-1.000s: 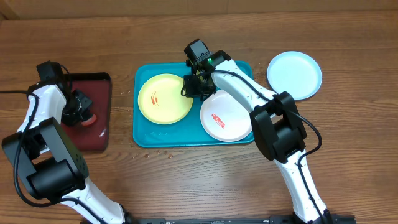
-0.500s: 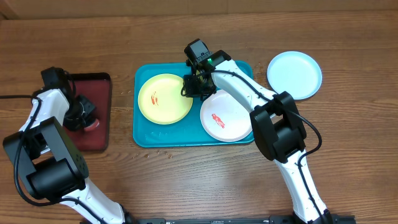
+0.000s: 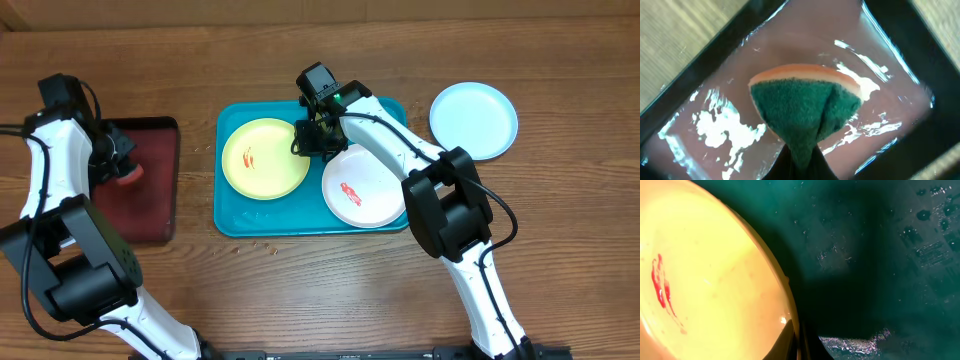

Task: Clean dirty plates on tray and stack at the side
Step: 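Dip the sponge into the wet dark red tray with the left gripper, then scrub the yellow plate with the sponge while the right gripper holds its rim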

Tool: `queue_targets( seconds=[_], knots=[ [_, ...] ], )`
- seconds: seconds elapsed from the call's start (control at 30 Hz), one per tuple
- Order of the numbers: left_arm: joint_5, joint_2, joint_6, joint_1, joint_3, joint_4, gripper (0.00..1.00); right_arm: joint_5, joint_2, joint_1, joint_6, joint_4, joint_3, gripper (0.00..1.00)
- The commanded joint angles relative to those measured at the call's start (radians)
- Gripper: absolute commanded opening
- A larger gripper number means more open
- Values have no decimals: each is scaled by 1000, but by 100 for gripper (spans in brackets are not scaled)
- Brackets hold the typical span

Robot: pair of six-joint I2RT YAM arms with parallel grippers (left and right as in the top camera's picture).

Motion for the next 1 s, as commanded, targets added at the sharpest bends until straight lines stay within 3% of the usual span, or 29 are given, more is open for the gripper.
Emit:
queue_targets(
  seconds=[0.0,0.33,0.47,0.97],
  knots=[
    [58,4,54,4,-47,9,4,71,37,-8,9,-10,-16,4],
    [336,-106,228,-16,159,-164,4,71,37,-8,16,-8,-16,4],
    [414,-135,229,-70,159,-180,4,71,37,-8,16,0,-16,4],
    [415,103,139,-437,126,-80,4,71,37,-8,16,-9,-16,4]
  ],
)
